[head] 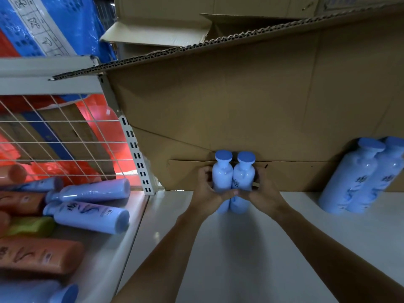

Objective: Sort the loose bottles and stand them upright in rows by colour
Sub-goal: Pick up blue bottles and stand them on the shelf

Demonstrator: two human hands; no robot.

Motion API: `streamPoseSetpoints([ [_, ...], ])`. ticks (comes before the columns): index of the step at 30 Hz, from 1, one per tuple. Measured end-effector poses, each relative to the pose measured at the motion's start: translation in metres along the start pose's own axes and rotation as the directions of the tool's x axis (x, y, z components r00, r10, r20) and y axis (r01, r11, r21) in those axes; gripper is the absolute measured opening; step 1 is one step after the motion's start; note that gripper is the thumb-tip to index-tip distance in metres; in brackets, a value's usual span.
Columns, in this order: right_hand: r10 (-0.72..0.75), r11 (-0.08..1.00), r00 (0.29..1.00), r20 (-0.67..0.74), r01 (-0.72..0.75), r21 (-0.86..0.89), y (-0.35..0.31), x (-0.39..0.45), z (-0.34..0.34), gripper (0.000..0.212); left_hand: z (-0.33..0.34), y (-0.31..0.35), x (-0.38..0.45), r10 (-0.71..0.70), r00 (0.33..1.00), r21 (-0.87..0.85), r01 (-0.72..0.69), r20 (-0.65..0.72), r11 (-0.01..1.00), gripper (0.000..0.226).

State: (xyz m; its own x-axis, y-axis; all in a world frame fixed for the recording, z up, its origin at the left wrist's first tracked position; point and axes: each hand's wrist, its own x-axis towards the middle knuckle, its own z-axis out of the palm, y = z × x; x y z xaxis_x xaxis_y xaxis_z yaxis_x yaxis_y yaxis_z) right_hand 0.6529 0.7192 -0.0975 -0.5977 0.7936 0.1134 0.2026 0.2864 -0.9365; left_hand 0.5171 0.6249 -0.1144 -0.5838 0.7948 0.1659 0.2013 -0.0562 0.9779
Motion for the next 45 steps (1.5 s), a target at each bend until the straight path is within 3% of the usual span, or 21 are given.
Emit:
streamPoseSetpoints([
  [3,-0.005,1.000,0.999,-0.049,0.004,-0.013,0.003,-0.001,0.000,0.060,0.002,-0.005,0.002,-0.014,0.998,0.002,0.015,-0.066,1.000,0.062],
  [7,-0.002,1.000,0.999,-0.053,0.002,0.002,0.006,0.002,-0.003,0.054,-0.004,-0.006,0.005,0.001,1.000,0.010,-0.001,-0.017,1.000,0.061],
  [11,-0.010,1.000,1.000,0.005,0.010,0.003,0.005,0.001,-0.001,0.062,0.000,-0.007,0.001,0.021,1.000,0.033,-0.022,0.020,0.999,0.069],
  [17,-0.027,1.000,0.997,-0.077,0.028,0.014,0.010,0.002,0.002,0.059,-0.004,-0.008,0.007,0.008,1.000,0.059,-0.007,-0.007,0.998,0.054],
  [24,-0.026,1.000,0.994,-0.108,0.026,0.003,0.017,0.005,0.008,0.060,0.001,-0.022,0.002,0.091,0.989,0.065,-0.084,-0.118,0.994,0.059],
  [34,-0.001,0.999,0.998,-0.058,-0.002,-0.046,0.009,0.000,0.004,0.054,0.000,-0.019,-0.005,0.061,0.998,0.106,-0.058,-0.032,0.993,0.060],
  [37,-0.023,0.994,0.987,-0.158,0.007,-0.107,0.009,-0.006,0.003,0.048,-0.008,-0.013,-0.015,0.032,0.998,0.206,-0.022,-0.047,0.978,0.066],
  [40,-0.085,0.987,0.952,-0.294,0.040,-0.155,0.004,-0.020,0.010,0.034,-0.026,-0.003,-0.030,0.008,0.983,0.324,0.052,-0.182,0.945,0.055],
  [42,-0.173,0.972,0.954,-0.247,0.125,-0.197,-0.004,-0.033,0.026,0.025,-0.046,0.005,-0.044,0.080,0.955,0.428,0.052,-0.285,0.902,0.040],
  [45,-0.253,0.950,0.967,-0.003,0.248,-0.187,-0.023,-0.044,0.067,0.026,-0.087,0.018,-0.068,0.165,0.913,0.520,0.058,-0.373,0.852,0.026],
])
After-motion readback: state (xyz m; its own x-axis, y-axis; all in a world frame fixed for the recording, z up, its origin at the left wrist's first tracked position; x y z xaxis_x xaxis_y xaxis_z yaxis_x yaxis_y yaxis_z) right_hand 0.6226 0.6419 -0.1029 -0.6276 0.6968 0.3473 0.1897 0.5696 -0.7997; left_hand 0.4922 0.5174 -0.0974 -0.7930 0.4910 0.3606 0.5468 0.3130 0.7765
